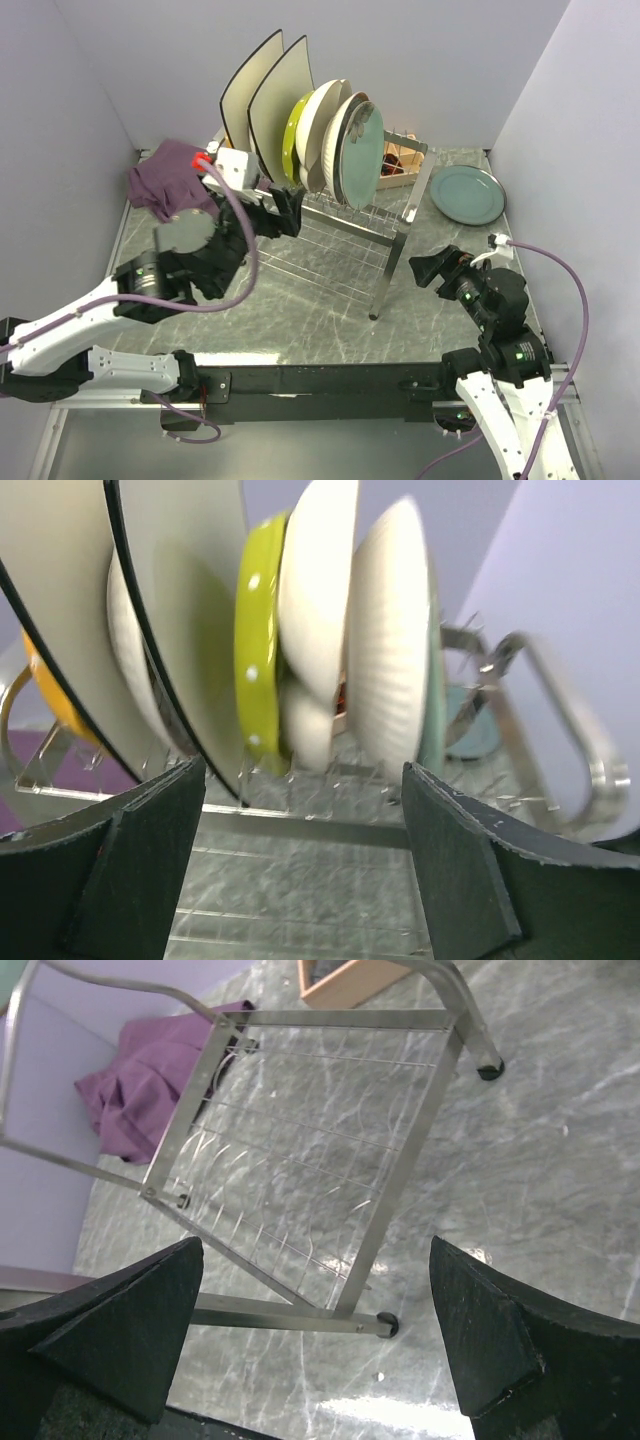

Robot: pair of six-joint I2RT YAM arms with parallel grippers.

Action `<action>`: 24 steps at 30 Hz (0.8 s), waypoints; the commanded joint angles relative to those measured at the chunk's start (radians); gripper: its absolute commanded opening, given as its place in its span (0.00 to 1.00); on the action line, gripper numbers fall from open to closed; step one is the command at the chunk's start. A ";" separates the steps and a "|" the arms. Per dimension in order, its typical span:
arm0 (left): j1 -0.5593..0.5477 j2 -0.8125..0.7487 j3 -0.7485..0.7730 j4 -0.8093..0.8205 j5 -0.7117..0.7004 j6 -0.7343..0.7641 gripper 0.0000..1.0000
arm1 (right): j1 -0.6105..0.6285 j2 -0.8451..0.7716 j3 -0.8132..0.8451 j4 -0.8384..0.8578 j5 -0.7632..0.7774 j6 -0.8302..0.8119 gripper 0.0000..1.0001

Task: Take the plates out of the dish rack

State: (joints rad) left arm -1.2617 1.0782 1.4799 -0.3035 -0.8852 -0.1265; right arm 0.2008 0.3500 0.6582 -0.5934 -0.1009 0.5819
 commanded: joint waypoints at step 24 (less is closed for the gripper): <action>0.002 -0.423 -0.530 0.156 0.141 -0.278 0.94 | 0.008 0.226 0.581 -0.071 -0.005 -0.056 0.89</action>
State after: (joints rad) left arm -1.2617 0.7330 1.0828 -0.2348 -0.7441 -0.3073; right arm 0.2005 0.4480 1.1065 -0.6571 -0.0811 0.5541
